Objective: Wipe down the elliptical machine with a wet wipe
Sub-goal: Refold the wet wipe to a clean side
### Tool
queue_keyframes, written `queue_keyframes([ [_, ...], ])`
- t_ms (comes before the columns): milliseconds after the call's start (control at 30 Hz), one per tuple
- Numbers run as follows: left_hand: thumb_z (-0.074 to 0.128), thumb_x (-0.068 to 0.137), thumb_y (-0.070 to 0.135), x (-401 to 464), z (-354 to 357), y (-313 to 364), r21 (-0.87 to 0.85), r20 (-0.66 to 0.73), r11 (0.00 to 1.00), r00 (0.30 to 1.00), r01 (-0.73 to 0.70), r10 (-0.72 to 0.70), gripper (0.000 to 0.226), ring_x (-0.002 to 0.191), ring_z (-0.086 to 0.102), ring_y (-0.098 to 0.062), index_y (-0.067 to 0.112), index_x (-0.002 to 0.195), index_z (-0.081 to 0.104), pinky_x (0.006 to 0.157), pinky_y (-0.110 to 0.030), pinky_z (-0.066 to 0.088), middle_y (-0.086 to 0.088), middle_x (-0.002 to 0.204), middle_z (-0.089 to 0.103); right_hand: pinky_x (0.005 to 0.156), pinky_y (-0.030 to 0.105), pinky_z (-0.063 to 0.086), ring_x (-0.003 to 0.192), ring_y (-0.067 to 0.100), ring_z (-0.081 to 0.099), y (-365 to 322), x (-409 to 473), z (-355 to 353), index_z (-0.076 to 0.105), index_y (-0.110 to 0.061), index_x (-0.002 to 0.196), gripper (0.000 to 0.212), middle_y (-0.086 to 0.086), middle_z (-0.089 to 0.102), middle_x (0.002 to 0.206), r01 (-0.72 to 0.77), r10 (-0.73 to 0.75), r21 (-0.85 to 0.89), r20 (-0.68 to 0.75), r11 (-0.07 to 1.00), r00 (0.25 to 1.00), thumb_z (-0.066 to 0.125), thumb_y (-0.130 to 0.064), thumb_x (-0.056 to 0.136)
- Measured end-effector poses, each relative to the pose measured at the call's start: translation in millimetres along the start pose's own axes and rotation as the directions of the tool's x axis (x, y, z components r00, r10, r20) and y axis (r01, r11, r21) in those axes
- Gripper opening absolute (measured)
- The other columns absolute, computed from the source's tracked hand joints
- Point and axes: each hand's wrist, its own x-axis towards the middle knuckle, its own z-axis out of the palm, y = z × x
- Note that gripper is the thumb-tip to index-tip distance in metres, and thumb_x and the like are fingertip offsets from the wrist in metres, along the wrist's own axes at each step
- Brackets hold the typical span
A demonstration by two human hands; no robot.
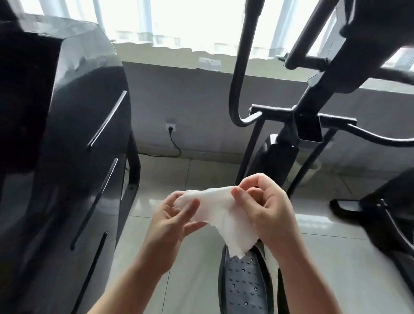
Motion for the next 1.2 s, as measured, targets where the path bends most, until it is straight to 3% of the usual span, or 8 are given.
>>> queue_keyframes([
  [133, 0.079, 0.064, 0.012, 40.2, 17.9, -5.8, -0.056, 0.039, 0.996, 0.997, 0.075, -0.073, 0.042, 0.075, 0.068, -0.021, 0.012, 0.101, 0.059, 0.066, -0.034, 0.058, -0.009, 0.085, 0.066, 0.053, 0.029, 0.046, 0.058, 0.008, 0.058, 11.6, 34.7, -10.3, 0.060, -0.026, 0.078, 0.016, -0.005, 0.065, 0.064, -0.041, 0.040, -0.014, -0.050, 0.999, 0.998, 0.066, -0.018, 0.090],
  [333, 0.069, 0.064, -0.006, 108.7, -7.4, -14.2, -0.059, 0.105, 0.990, 0.988, 0.124, -0.118, 0.053, 0.078, 0.068, -0.019, 0.007, 0.113, 0.055, 0.067, -0.027, 0.058, -0.010, 0.088, 0.070, 0.069, 0.027, 0.056, 0.073, 0.009, 0.070, 29.5, 87.5, 8.3, 0.070, -0.023, 0.086, 0.020, -0.004, 0.075, 0.078, -0.147, 0.148, 0.036, -0.005, 0.988, 0.989, 0.064, -0.003, 0.089],
  [467, 0.077, 0.059, -0.004, 170.8, -54.3, 1.9, 0.007, 0.190, 0.983, 0.965, 0.185, -0.183, 0.061, 0.080, 0.069, -0.019, 0.014, 0.115, 0.059, 0.066, -0.030, 0.058, -0.007, 0.091, 0.072, 0.075, 0.037, 0.054, 0.075, 0.016, 0.069, 45.6, 143.3, 37.0, 0.074, -0.020, 0.078, 0.021, 0.003, 0.075, 0.079, -0.203, 0.201, -0.036, -0.047, 0.978, 0.978, 0.067, -0.003, 0.088],
  [567, 0.083, 0.055, 0.011, 225.0, -89.1, 18.4, 0.008, 0.190, 0.975, 0.957, 0.220, -0.218, 0.063, 0.085, 0.069, -0.020, 0.018, 0.114, 0.061, 0.072, -0.035, 0.059, -0.008, 0.098, 0.072, 0.058, 0.030, 0.052, 0.065, 0.015, 0.065, 51.6, 197.5, 77.9, 0.073, -0.015, 0.074, 0.018, 0.011, 0.073, 0.077, -0.258, 0.260, 0.026, -0.067, 0.966, 0.963, 0.068, -0.004, 0.087],
  [667, 0.077, 0.064, 0.009, 283.3, -120.9, 35.1, 0.068, 0.070, 0.985, 0.985, 0.156, -0.161, 0.053, 0.082, 0.070, -0.020, 0.017, 0.113, 0.059, 0.069, -0.033, 0.059, -0.010, 0.097, 0.073, 0.048, 0.030, 0.051, 0.060, 0.022, 0.064, 50.1, 255.8, 120.9, 0.071, -0.011, 0.072, 0.016, 0.021, 0.070, 0.078, -0.304, 0.308, 0.091, -0.032, 0.948, 0.951, 0.070, -0.002, 0.085],
  [867, 0.077, 0.066, 0.007, 379.4, -157.0, 63.8, 0.162, 0.087, 0.983, 0.991, 0.083, -0.098, 0.072, 0.084, 0.069, -0.015, 0.032, 0.129, 0.051, 0.069, -0.025, 0.055, -0.001, 0.092, 0.073, 0.058, 0.035, 0.047, 0.061, 0.022, 0.061, 50.9, 343.5, 157.3, 0.066, -0.020, 0.078, 0.014, 0.016, 0.069, 0.073, -0.235, 0.235, 0.009, -0.094, 0.972, 0.968, 0.065, -0.013, 0.091],
  [1033, 0.079, 0.075, 0.015, 411.9, -144.7, 49.4, 0.018, 0.151, 0.940, 0.929, 0.340, -0.338, 0.073, 0.083, 0.072, -0.019, 0.029, 0.136, 0.041, 0.067, -0.029, 0.058, -0.005, 0.094, 0.075, 0.063, 0.039, 0.048, 0.067, 0.026, 0.062, 56.0, 388.9, 150.8, 0.065, -0.023, 0.088, 0.012, 0.023, 0.068, 0.079, -0.232, 0.236, 0.056, -0.063, 0.971, 0.970, 0.059, -0.017, 0.096],
  [1200, 0.071, 0.069, 0.012, 432.7, -142.6, 42.5, 0.060, 0.119, 0.934, 0.926, 0.353, -0.358, 0.067, 0.076, 0.070, -0.016, 0.016, 0.133, 0.050, 0.063, -0.027, 0.057, -0.006, 0.086, 0.072, 0.058, 0.031, 0.047, 0.062, 0.023, 0.059, 65.5, 403.4, 136.6, 0.068, -0.015, 0.097, 0.010, 0.026, 0.064, 0.074, -0.268, 0.272, 0.104, -0.026, 0.958, 0.962, 0.058, -0.011, 0.096],
])
